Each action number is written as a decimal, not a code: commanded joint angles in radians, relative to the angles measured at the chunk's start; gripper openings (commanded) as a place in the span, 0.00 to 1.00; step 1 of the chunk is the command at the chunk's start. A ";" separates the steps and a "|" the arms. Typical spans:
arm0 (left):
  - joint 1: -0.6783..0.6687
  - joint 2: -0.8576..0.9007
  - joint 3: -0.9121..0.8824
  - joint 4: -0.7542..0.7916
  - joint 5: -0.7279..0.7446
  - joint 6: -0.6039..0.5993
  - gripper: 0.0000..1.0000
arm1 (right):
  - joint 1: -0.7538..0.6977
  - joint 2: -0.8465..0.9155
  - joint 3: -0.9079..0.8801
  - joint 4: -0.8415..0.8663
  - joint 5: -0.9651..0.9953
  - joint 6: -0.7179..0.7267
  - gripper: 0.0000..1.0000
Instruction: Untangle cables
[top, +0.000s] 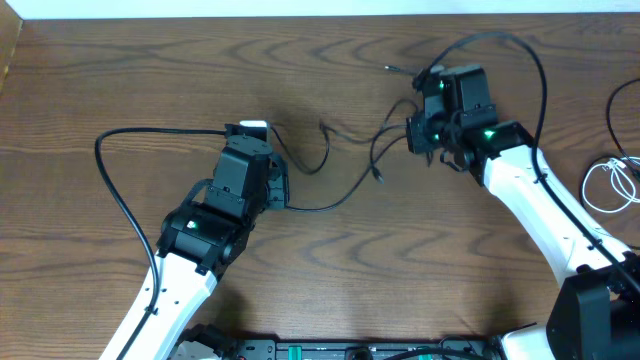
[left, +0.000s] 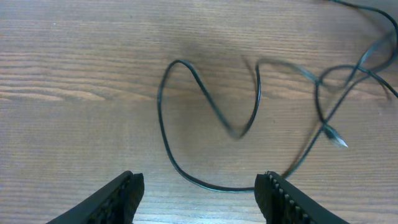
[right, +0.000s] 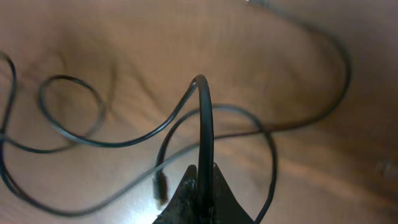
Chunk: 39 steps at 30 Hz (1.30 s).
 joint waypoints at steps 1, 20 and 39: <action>0.006 0.004 0.011 -0.003 -0.009 -0.006 0.63 | 0.014 -0.013 0.013 -0.002 0.007 0.063 0.02; 0.006 0.021 0.011 -0.041 -0.009 -0.006 0.63 | 0.180 0.223 -0.016 0.029 0.188 0.252 0.48; 0.006 0.021 0.011 -0.041 0.047 -0.006 0.63 | 0.198 0.329 -0.016 0.100 0.210 0.927 0.57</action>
